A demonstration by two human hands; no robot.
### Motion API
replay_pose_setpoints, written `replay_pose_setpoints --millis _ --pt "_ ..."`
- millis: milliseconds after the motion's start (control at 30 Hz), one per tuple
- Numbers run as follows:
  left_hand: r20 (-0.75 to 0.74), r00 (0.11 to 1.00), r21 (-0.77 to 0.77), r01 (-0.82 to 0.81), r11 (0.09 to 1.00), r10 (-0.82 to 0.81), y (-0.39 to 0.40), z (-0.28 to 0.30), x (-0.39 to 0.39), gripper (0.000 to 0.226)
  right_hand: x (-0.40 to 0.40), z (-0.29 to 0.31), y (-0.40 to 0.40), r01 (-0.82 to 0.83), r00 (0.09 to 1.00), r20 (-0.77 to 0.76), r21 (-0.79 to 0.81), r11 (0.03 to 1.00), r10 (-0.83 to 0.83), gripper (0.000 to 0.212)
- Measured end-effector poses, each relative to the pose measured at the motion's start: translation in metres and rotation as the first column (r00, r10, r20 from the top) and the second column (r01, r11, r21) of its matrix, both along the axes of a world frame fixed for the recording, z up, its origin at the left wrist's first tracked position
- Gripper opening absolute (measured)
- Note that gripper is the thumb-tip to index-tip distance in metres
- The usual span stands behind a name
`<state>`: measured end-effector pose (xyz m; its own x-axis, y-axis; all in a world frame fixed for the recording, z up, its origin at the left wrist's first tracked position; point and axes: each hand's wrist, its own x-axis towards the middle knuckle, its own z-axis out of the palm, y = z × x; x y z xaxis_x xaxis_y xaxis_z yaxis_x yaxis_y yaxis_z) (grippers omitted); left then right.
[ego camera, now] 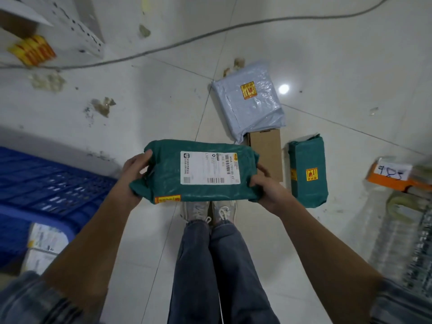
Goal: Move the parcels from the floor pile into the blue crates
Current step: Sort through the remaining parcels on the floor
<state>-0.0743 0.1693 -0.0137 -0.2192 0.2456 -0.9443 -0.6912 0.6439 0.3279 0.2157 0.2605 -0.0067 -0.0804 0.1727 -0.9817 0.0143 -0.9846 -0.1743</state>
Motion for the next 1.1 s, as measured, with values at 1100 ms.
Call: replay_pose_setpoints --millis 1100 --pt "-0.786 0.616 -0.268 -0.26 0.928 -0.054 -0.262 0.139 -0.101 0.045 -0.329 0.141 -0.141 -0.742 0.642 0.238 0.432 0.513 0.729 0.009"
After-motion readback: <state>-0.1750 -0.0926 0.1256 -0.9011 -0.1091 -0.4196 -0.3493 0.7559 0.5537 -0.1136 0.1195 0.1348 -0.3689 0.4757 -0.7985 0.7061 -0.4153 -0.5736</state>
